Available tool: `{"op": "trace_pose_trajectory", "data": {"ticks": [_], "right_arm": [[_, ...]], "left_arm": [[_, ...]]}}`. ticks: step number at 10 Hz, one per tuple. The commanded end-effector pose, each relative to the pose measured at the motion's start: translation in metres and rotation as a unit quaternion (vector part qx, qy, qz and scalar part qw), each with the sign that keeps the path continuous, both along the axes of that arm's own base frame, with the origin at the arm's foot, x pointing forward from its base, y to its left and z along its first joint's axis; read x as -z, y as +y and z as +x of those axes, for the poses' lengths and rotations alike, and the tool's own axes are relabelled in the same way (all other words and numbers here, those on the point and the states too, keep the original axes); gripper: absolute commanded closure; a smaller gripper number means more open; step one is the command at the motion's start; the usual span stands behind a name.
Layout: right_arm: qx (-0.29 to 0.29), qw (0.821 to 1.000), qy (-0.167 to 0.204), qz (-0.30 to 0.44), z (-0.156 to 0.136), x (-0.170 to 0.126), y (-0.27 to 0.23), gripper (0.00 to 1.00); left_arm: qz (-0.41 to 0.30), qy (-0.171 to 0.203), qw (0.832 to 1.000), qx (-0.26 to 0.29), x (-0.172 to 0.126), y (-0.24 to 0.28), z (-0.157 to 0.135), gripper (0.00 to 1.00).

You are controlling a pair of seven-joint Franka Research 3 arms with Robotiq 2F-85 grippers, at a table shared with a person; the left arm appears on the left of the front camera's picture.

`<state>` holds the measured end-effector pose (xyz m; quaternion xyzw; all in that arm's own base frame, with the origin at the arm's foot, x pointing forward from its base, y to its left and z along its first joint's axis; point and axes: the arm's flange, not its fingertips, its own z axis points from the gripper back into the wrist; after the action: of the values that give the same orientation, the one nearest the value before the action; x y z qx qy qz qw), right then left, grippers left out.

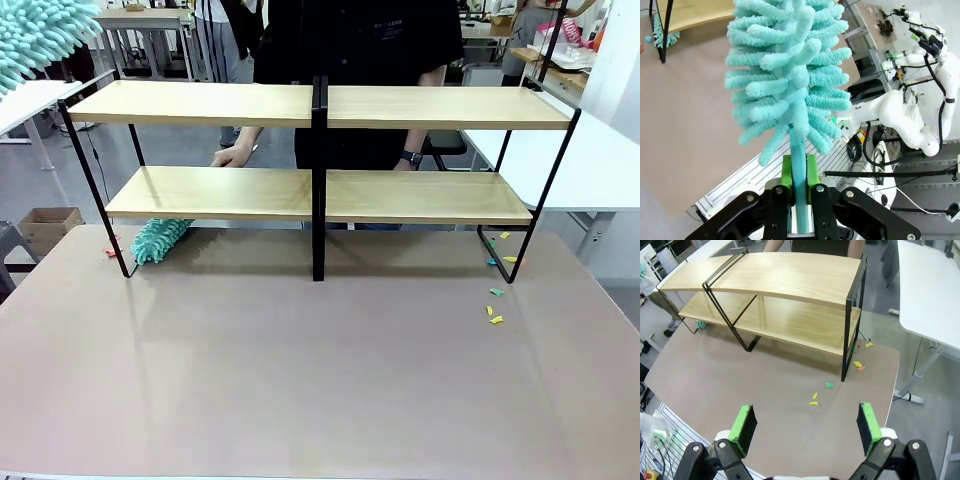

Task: Clean the shelves.
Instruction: Place the Duster on the table.

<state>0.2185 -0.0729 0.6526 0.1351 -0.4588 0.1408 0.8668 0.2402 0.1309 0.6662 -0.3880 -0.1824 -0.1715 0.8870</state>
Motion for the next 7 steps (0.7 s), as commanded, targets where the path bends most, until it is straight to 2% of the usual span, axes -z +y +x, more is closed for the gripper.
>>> {"op": "trace_pose_trajectory", "data": {"ticks": [1, 5, 6, 7], "right_arm": [[-0.005, 1.000, -0.008, 0.006, 0.003, -0.001, 0.000, 0.00], [-0.005, 1.000, -0.008, 0.006, 0.003, -0.001, 0.000, 0.00], [0.000, 1.000, 0.000, 0.000, 0.000, 0.000, 0.000, 0.00], [-0.073, 0.994, 0.060, 0.049, 0.010, 0.007, 0.020, 0.00]], "left_arm": [[-0.003, -0.016, 1.000, 0.003, -0.003, 0.000, 0.001, 0.87], [-0.003, -0.016, 1.000, 0.003, -0.003, 0.000, 0.001, 0.87], [0.000, 0.000, 1.000, 0.000, 0.000, 0.000, 0.000, 0.87], [0.041, 0.047, 0.984, 0.165, 0.007, -0.015, 0.021, 0.87]]}}
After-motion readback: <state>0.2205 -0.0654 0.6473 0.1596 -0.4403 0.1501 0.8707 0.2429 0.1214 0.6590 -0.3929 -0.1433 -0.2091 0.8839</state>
